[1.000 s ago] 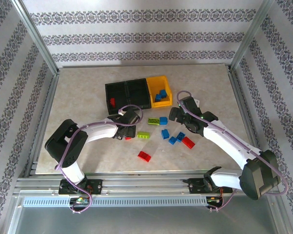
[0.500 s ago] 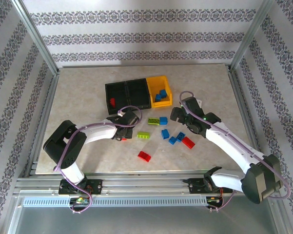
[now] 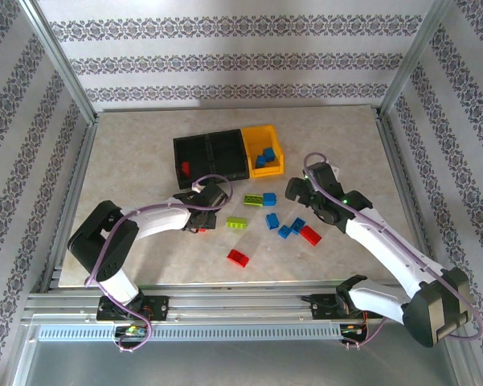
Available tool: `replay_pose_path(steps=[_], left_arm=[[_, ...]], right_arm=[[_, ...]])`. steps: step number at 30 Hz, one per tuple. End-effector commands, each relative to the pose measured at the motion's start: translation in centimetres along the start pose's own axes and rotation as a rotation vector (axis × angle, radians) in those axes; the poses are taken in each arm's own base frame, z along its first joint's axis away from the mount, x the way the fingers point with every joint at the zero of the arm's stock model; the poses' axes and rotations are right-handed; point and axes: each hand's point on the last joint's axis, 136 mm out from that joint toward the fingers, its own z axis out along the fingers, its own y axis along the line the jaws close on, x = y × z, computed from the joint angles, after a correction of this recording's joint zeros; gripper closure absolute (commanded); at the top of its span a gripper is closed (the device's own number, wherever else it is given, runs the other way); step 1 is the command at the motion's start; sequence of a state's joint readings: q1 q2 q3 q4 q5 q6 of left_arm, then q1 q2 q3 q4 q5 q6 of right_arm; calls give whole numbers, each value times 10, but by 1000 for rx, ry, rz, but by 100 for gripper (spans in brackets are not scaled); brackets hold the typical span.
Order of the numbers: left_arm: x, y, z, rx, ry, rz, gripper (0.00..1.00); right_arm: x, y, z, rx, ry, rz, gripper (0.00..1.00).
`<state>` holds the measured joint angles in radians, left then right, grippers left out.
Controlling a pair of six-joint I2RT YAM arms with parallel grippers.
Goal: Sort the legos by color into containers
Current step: Pick up the lego from the center of the table, then place the lego in the container.
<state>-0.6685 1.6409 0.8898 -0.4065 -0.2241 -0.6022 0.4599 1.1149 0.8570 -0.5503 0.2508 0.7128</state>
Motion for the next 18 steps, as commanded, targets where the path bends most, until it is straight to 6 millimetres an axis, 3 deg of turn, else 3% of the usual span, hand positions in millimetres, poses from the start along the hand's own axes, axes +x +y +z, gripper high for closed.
replay_pose_path(steps=[1,7,18], left_arm=[[-10,14,-22,-43,-53,25,68],[-35,25,-45,-39,-137,5,69],[-97,45,-52,-70,-232,-17,70]], right_arm=[[-2,-12,-3,35,-20,28,2],[2,-13,-1,31,-9,38,2],[11,-12,7,38,27,40,2]])
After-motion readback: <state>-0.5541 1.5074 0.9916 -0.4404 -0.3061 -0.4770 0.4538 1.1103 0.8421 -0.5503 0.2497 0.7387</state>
